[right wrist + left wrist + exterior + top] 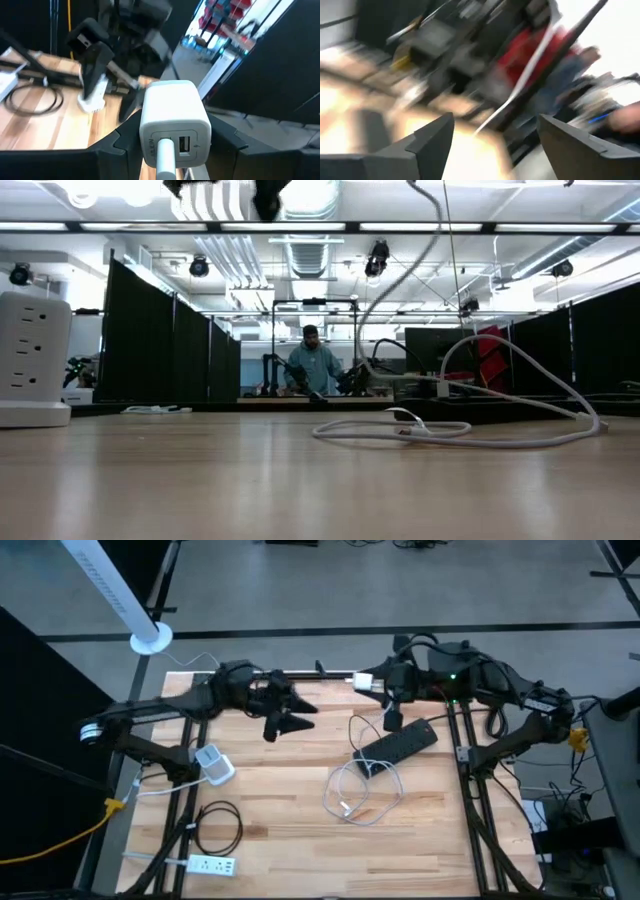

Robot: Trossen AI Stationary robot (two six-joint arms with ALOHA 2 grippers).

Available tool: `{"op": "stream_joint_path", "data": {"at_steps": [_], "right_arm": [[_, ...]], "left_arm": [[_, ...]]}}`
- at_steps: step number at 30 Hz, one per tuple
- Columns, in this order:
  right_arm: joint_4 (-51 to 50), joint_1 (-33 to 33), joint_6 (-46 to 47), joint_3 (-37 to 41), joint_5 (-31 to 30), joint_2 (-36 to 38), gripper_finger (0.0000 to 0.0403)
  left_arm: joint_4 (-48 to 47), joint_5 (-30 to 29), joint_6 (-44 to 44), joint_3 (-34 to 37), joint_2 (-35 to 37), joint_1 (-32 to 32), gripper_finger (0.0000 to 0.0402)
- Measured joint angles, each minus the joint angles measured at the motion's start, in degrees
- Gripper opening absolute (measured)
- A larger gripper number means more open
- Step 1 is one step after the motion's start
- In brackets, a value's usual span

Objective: Insert USB
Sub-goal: Insert the white charger adapter into the black outlet extension

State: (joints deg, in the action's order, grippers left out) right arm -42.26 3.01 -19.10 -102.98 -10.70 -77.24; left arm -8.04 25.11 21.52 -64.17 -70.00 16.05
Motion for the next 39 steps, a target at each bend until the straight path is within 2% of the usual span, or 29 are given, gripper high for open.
{"op": "stream_joint_path", "data": {"at_steps": [3, 5, 8, 12, 13, 15, 17, 19, 22, 26, 28, 34, 37, 39], "right_arm": [[-3.04, 0.0, 0.57, 0.13, 0.01, 0.65, 0.0143], [-4.51, 0.02, 0.54, 0.13, -0.03, 1.12, 0.0143], [-6.19, 0.02, 0.08, 0.07, -0.02, 1.43, 0.0143], [-9.02, 0.02, -0.41, 0.14, 0.07, 1.16, 0.0143], [-9.74, 0.02, -0.54, 0.15, 0.09, 1.17, 0.0143], [-11.4, 0.02, -1.13, 0.13, 0.13, 1.42, 0.0143], [-13.79, 0.02, -1.21, 0.13, 0.47, 1.49, 0.0143], [-16.17, 0.02, -1.04, 0.13, 0.64, 1.51, 0.0143], [-19.54, 0.02, -0.47, 0.13, 2.34, 1.84, 0.0143], [-23.34, 0.0, 0.09, 0.18, 5.15, 3.01, 0.0143], [-25.45, -0.28, 1.03, 0.18, 5.33, 3.54, 0.0143], [-28.79, -0.67, 4.38, 0.22, 5.29, 4.82, 0.0143], [-28.89, -0.67, 5.74, 0.22, 5.16, 4.8, 0.0143], [-29.0, -0.76, 6.36, 0.31, 5.13, 4.72, 0.0143]], "left_arm": [[-31.79, -16.55, -10.07, -10.77, 0.41, -3.16, 0.0244], [-46.61, -24.85, -10.92, -17.36, -1.2, -5.61, 0.0233], [-62.61, -29.11, -6.98, -25.67, -5.12, -7.64, 0.0216], [-83.18, -28.7, 1.91, -33.36, -12.06, -8.26, 0.0197], [-82.36, -26.78, 3.63, -33.66, -13.12, -8.26, 0.0193], [-78.79, -19.23, 5.91, -32.82, -13.24, -8.22, 0.0186], [-79.07, -16.02, 8.61, -33.14, -14.48, -8.33, 0.0181], [-83.25, -17.57, 8.21, -32.06, -16.05, -8.28, 0.0179], [-81.2, -18.49, 7.12, -29.43, -16.97, -10.22, 0.0175], [-81.83, -13.11, 6.05, -26.91, -17.21, -13.44, 0.0166], [-81.84, -12.06, 7.44, -25.9, -17.87, -16.09, 0.0159], [-82.05, -3.44, 13.44, -22.13, -17.28, -21.97, 0.0131], [-81.78, -4.11, 13.72, -19.97, -17.51, -25.33, 0.0117], [-82.19, -7.16, 13.52, -18.12, -17.11, -26.68, 0.0109]]}}
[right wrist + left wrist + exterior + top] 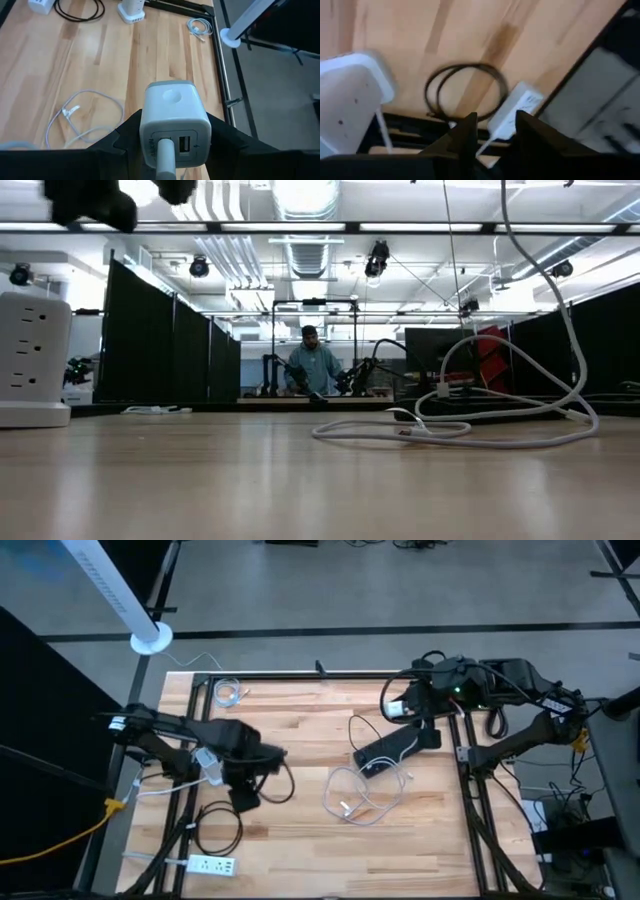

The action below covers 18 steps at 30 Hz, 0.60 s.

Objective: Insert USB
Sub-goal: Insert the white charger adapter into the black outlet extension

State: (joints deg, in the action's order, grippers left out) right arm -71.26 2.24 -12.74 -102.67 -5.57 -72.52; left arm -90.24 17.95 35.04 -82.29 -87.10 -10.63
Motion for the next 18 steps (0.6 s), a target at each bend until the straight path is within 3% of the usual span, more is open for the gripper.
{"op": "stream_joint_path", "data": {"at_steps": [5, 10, 13, 18], "right_arm": [[-0.08, -0.37, 4.7, 1.04, 0.04, -0.39, 0.0143], [-0.49, -1.1, 10.44, 1.93, -0.01, -1.32, 0.0143], [-2.9, -1.92, 12.92, 2.52, 0.02, -2.18, 0.0143], [-10.63, -1.82, 22.95, 7.5, -0.41, -4.03, 0.0143]], "left_arm": [[0.2, -9.2, 1.97, 5.5, 0.6, -0.41, 0.01], [0.53, -14.78, -3.29, 9.11, 0.71, 1.18, 0.0111], [3.92, -18.8, -8.79, 9.94, 0.76, 1.48, 0.0122], [15.47, -20.07, -15.86, 10.22, 0.74, 1.75, 0.014]]}}
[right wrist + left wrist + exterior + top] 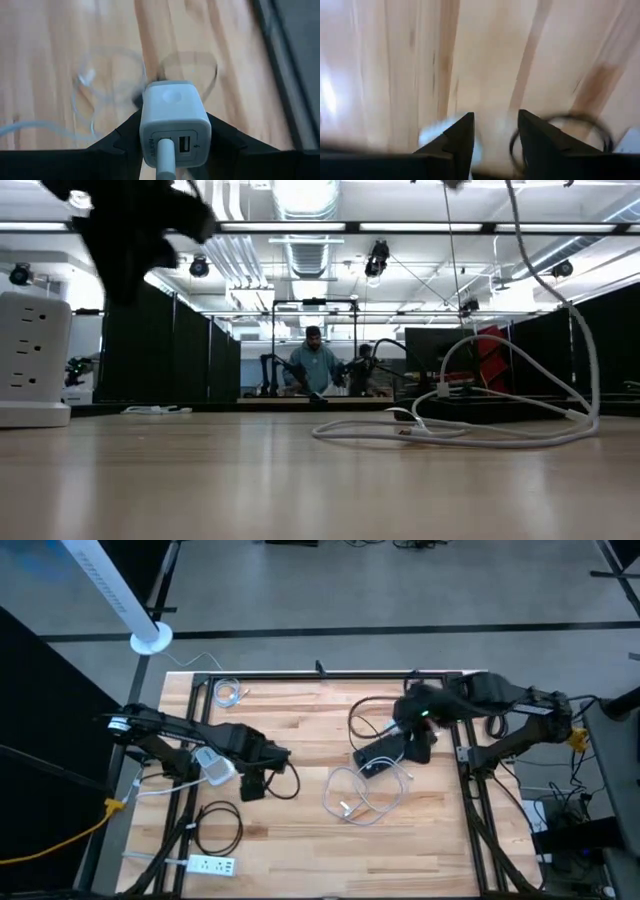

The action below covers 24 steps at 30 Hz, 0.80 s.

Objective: Insert USB
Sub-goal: Insert the white charger adapter into the black outlet extension

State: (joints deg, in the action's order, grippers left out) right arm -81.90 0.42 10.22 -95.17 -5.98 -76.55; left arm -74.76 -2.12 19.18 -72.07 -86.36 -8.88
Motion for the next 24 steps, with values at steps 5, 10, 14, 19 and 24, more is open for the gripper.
{"op": "stream_joint_path", "data": {"at_steps": [5, 10, 14, 19, 24], "right_arm": [[-3.19, 3.72, 3.5, 7.56, 2.55, -2.15, 0.0143], [-2.57, 9.4, 3.11, 11.74, 9.21, -4.5, 0.0143], [-2.85, 17.03, 10.06, 14.62, 13.02, -4.82, 0.0143], [-0.9, 22.1, -9.55, 19.79, 12.52, -4.78, 0.0143], [0.21, 22.25, -30.83, 24.39, 8.9, -4.66, 0.0143]], "left_arm": [[12.24, -1.59, -0.48, -0.94, 0.01, -0.03, 0.0146], [21.64, -1.89, -0.42, -1.94, 0.61, -0.06, 0.0136], [24.4, -3.42, 3.1, -2.03, 2.34, -0.27, 0.0122], [26.2, -9.24, 3.92, -2.03, 4.69, -2.31, 0.0105], [35.88, -12.26, 3.03, -0.92, 6.74, -5.42, 0.0105]]}}
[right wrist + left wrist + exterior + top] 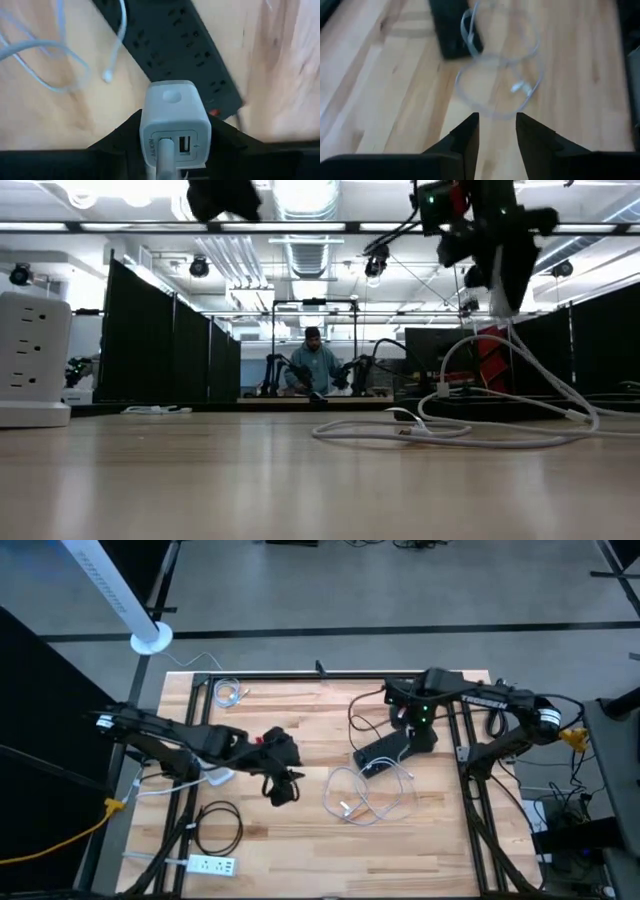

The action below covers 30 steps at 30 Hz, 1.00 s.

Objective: Insert USB
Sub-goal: Insert the white charger adapter into the black outlet extension

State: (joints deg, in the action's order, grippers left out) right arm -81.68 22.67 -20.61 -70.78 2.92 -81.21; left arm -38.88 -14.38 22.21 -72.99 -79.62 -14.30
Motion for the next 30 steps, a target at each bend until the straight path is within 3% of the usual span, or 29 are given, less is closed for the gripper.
{"op": "stream_joint_path", "data": {"at_steps": [5, 12, 17, 30], "right_arm": [[3.95, -0.23, -11.18, 4.23, 0.04, 0.04, 0.0143], [11.68, -1.02, -18.37, 11.8, -0.81, 0.09, 0.0143], [11.94, -2.03, -18.46, 15.32, -5.65, -0.04, 0.0143], [18.11, -2.03, -20.72, 18.49, -5.73, -0.33, 0.0143]], "left_arm": [[5.85, -0.28, 1.53, 1.6, 1.34, -1.32, 0.0103], [6.2, -0.28, 7.17, 4.06, 1.79, -2.77, 0.0102], [6.37, -0.86, 8.68, 5.05, 1.77, -2.96, 0.0102], [10.41, -3.14, 9.53, 6.08, 1.75, -2.92, 0.0103]]}}
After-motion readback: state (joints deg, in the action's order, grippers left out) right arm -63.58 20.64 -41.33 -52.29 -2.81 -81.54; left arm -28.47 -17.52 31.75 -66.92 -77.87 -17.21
